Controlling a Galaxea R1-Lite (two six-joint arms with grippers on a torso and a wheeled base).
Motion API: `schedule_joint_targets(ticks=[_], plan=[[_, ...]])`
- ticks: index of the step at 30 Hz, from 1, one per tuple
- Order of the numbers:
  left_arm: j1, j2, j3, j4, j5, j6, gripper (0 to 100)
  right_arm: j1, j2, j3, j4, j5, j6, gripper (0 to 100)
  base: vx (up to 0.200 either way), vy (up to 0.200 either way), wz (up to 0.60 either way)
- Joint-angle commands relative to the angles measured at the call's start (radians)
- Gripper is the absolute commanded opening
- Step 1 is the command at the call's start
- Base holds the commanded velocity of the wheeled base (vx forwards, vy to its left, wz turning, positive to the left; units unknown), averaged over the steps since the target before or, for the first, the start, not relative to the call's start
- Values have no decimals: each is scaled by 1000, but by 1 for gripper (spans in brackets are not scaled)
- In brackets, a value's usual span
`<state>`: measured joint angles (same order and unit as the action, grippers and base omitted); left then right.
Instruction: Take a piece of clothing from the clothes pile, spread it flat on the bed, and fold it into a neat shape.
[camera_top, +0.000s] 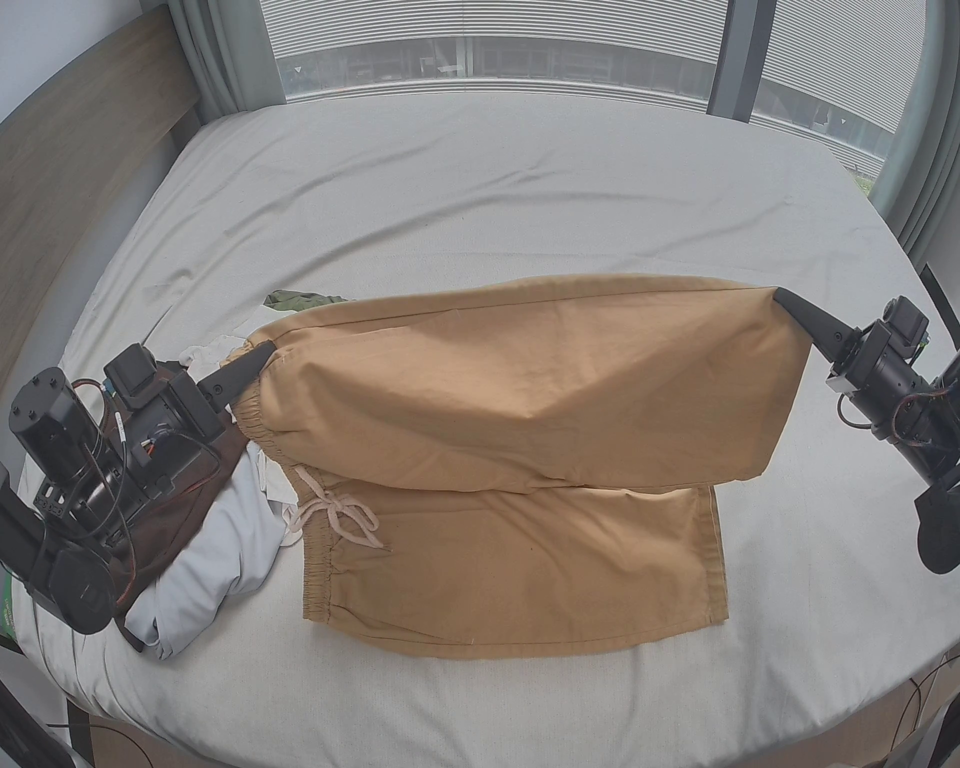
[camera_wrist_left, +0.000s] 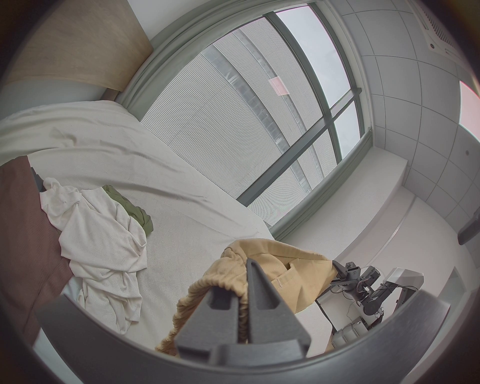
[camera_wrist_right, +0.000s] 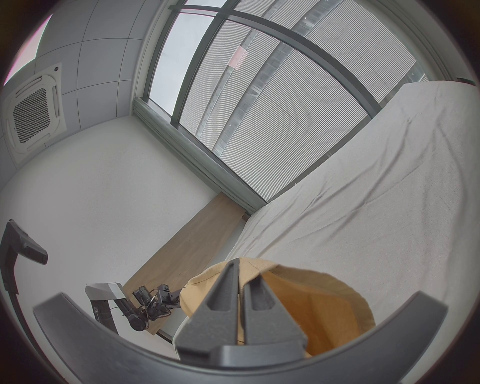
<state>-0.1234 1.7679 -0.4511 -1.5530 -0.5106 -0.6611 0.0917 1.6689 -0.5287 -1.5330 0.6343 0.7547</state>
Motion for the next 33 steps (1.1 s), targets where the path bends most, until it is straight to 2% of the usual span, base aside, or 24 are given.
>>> schedule_joint_targets(ticks=[1,33], plan=[[1,2,0,-2,0,0,0,-1,3,0,-1,-1,0,0,0,0,0],[2,-41,14,-2,1,9,0,25,12,-20,4,-2,-5,0,0,0,0]])
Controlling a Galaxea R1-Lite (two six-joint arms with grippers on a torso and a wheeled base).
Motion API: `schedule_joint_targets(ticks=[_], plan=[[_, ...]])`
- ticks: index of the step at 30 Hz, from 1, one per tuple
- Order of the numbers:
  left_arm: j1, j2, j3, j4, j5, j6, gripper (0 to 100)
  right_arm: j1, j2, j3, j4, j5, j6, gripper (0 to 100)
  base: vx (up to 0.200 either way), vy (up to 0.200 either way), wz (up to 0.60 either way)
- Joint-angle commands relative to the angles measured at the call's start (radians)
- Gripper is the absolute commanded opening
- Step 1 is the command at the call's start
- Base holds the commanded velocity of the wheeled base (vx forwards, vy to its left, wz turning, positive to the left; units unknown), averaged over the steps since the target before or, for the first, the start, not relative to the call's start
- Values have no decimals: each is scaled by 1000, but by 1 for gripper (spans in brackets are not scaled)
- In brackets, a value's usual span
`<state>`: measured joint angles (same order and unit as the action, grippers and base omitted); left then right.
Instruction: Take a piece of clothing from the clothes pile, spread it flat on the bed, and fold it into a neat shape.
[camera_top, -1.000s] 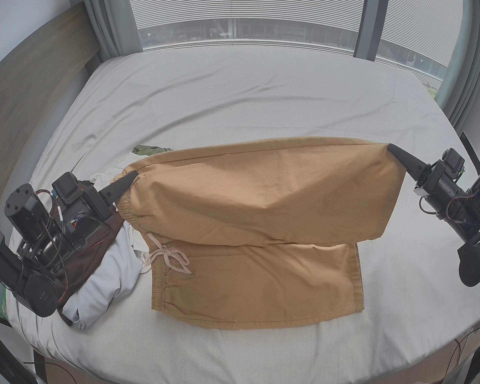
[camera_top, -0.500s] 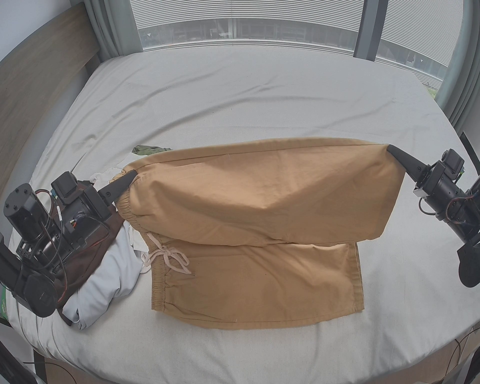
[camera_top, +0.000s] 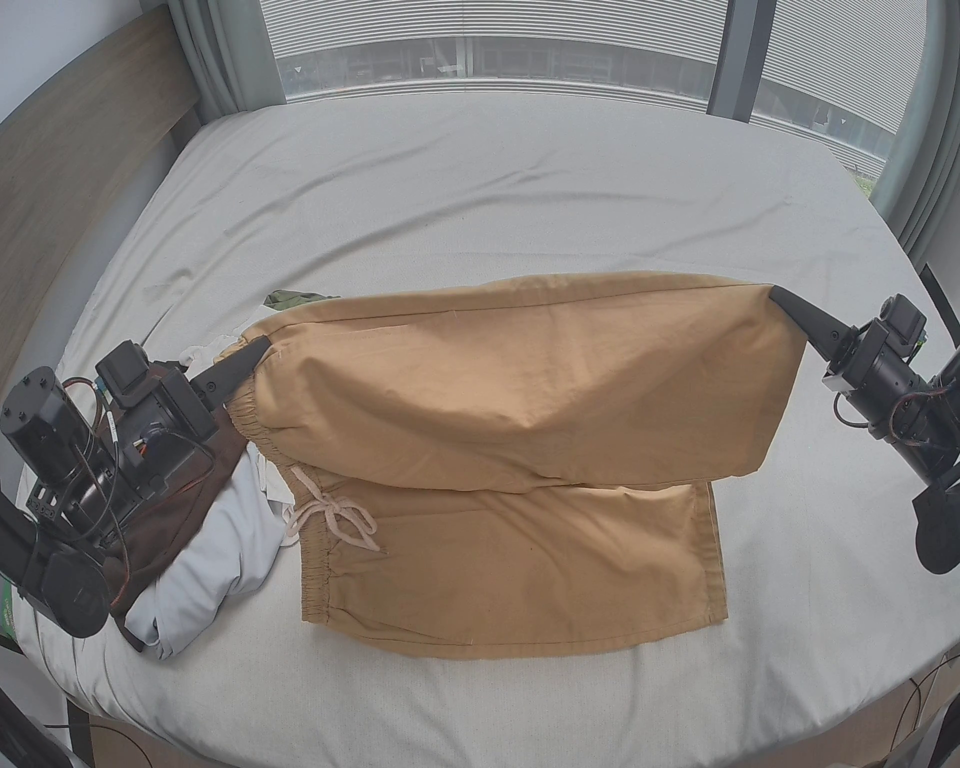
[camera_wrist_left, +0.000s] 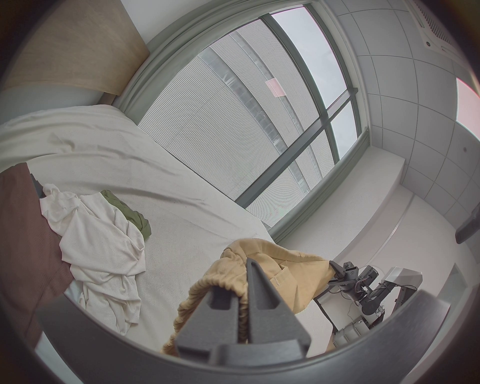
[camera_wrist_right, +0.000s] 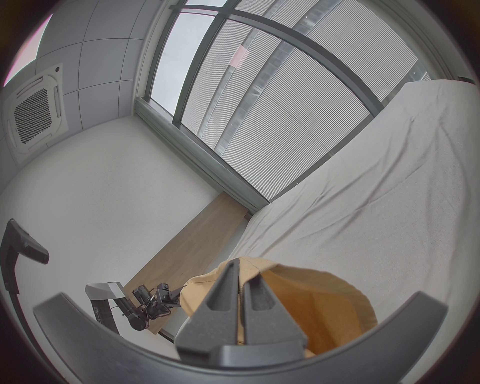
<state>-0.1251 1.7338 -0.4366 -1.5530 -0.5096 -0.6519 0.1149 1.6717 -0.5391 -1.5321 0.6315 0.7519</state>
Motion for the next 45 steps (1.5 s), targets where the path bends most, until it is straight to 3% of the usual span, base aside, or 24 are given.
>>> schedule_joint_targets(ticks=[1,15,27,33,45], plan=[[9,-7,-2,-2,0,-2,0,2,22,-15,3,1,-2,0,0,0,0],[12,69,-50,-1,8,-3,0,-9,180,-114,-2,-1,-25,0,0,0,0],[10,227,-194,-2,28,-6,0,-23,293,-252,15,1,-22,0,0,0,0],[7,314,-295,-2,94,-8,0,-46,350,-340,60,1,-22,0,0,0,0],[4,454,-484,-1,129,-9,0,-54,439,-529,142,1,-19,0,0,0,0]])
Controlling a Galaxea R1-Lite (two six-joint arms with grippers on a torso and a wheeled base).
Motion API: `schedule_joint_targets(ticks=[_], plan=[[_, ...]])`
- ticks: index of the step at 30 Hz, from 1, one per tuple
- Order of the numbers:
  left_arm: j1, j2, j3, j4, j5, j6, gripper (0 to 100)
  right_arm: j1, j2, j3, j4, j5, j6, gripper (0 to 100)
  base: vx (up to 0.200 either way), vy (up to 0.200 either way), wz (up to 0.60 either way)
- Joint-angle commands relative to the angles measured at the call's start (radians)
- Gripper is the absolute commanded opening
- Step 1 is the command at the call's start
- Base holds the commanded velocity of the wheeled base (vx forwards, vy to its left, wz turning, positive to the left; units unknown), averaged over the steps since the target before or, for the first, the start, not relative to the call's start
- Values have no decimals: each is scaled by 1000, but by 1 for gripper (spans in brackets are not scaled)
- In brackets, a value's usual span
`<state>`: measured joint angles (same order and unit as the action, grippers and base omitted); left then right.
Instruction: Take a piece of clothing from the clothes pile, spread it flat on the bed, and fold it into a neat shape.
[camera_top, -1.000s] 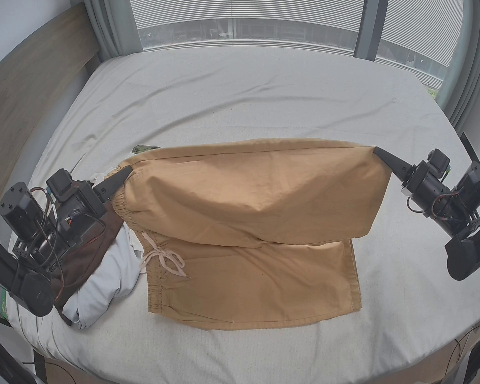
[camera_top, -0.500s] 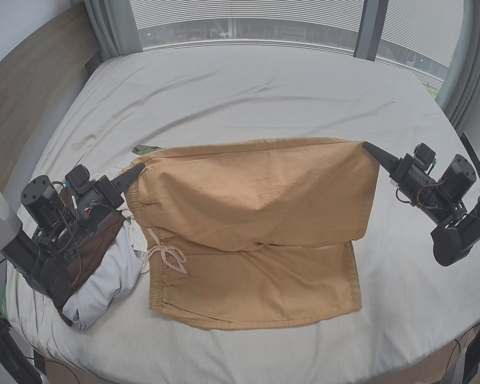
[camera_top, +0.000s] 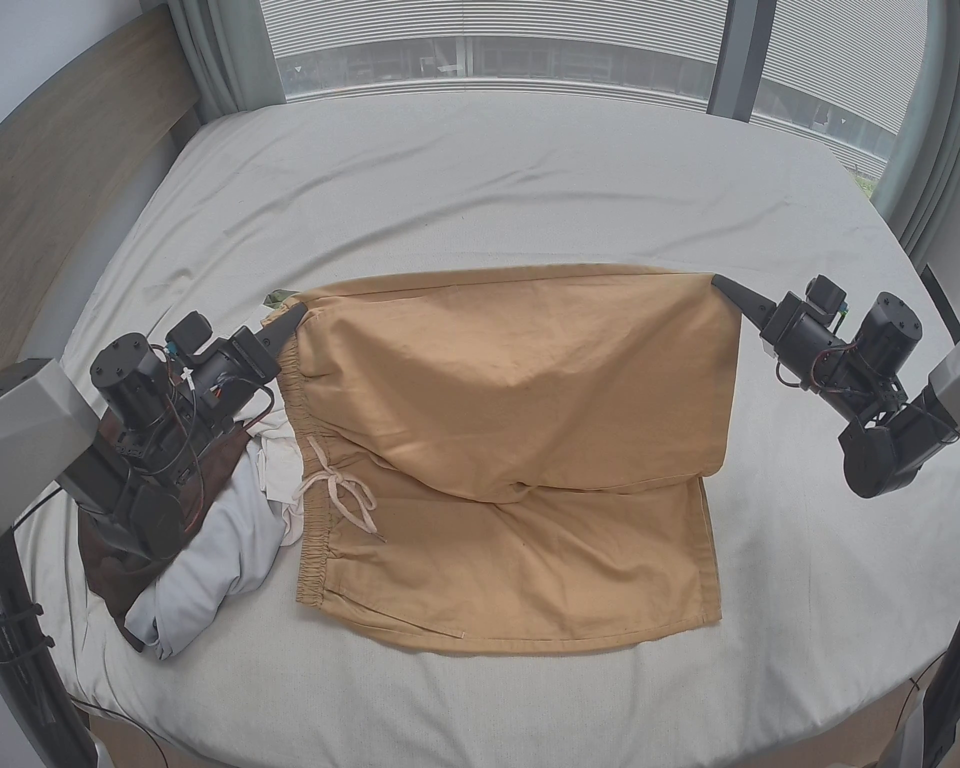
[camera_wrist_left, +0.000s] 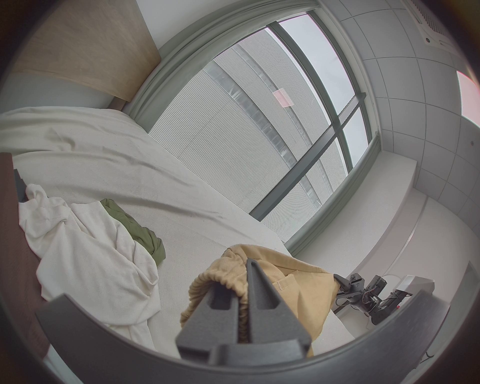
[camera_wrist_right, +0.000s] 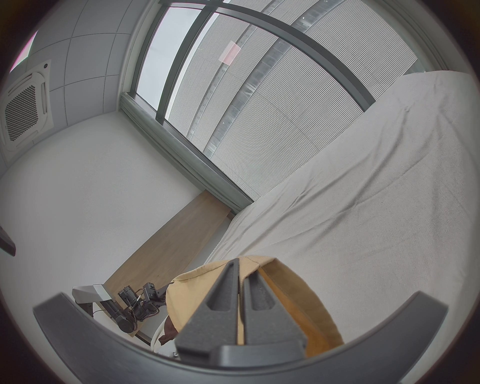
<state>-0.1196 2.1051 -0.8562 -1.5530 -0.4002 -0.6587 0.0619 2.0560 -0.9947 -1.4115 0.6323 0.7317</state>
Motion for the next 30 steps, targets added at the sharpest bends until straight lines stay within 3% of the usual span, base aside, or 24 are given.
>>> schedule_joint_targets(ticks=[1,13,25,26,30], plan=[[-2,96,-78,-1,26,-4,0,-1,66,-91,29,0,0,0,0,0,0],[1,208,-241,-1,73,-56,0,3,197,-271,72,-6,3,0,0,0,0],[5,248,-300,5,86,-71,0,-4,245,-354,77,-13,6,0,0,0,0],[3,250,-304,5,86,-71,100,-4,245,-355,77,-13,6,100,0,0,0],[1,253,-310,33,83,-76,100,-7,253,-360,72,-34,6,100,0,0,0]])
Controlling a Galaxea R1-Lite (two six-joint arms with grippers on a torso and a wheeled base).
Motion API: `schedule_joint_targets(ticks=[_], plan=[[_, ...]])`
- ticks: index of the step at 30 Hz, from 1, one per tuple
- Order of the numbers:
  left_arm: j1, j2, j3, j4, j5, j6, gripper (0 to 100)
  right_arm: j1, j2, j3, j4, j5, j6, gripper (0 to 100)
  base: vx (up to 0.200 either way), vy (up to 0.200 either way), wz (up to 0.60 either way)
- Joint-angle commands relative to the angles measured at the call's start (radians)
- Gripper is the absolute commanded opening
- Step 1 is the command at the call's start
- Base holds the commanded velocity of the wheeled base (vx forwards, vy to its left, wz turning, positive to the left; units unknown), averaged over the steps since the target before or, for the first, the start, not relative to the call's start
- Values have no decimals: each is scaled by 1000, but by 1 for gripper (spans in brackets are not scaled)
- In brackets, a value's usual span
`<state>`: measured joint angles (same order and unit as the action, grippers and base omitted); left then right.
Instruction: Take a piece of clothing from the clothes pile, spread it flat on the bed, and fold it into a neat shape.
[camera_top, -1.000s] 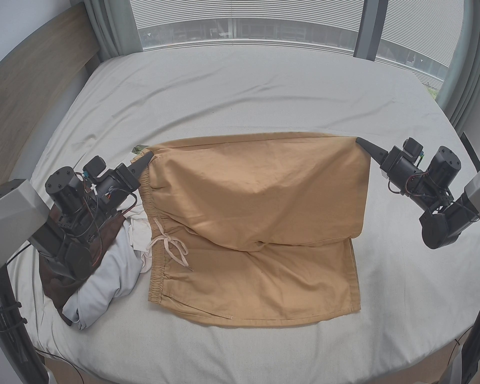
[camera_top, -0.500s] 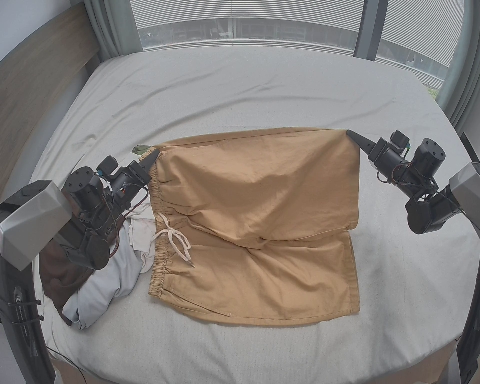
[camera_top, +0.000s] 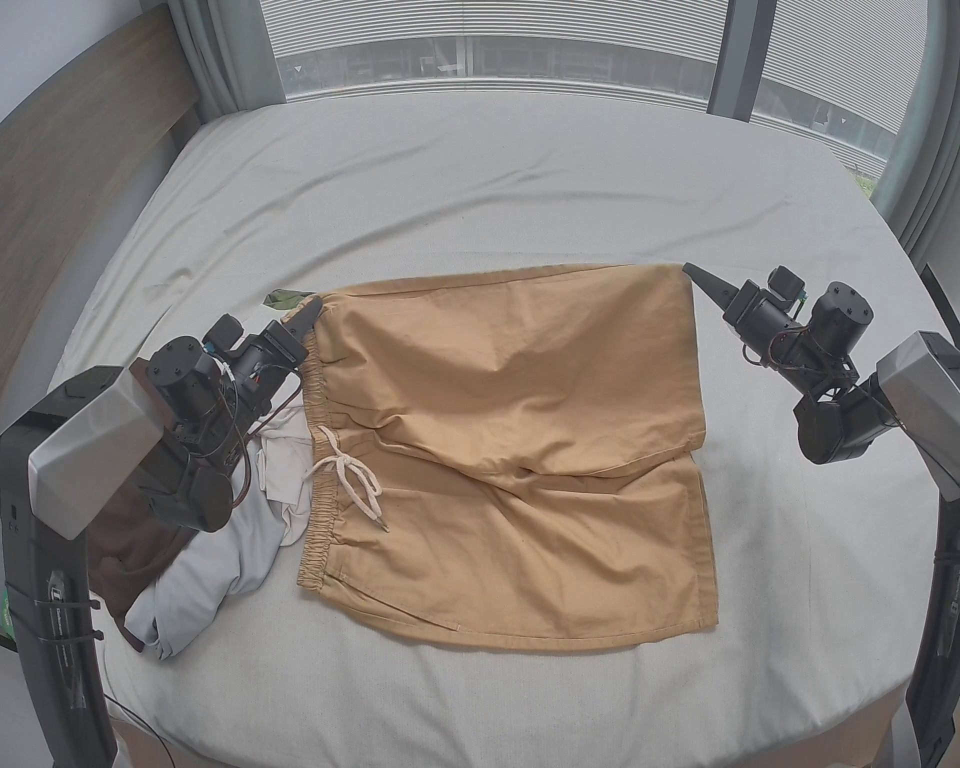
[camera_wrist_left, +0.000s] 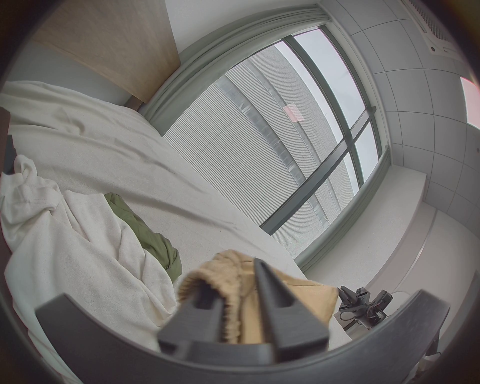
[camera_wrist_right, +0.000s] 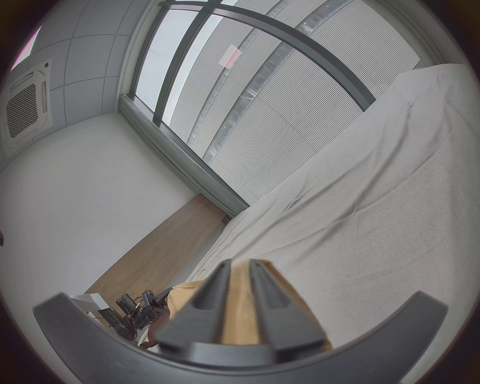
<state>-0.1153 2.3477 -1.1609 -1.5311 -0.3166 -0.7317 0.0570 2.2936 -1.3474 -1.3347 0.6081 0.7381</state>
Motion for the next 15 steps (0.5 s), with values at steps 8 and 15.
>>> schedule_joint_targets(ticks=[8,15], plan=[[-12,-39,66,157,25,-17,100,-9,-69,180,-17,-18,-34,100,0,0,0],[-6,-199,306,190,7,-12,100,-9,-164,468,-15,-16,-204,100,0,0,0]])
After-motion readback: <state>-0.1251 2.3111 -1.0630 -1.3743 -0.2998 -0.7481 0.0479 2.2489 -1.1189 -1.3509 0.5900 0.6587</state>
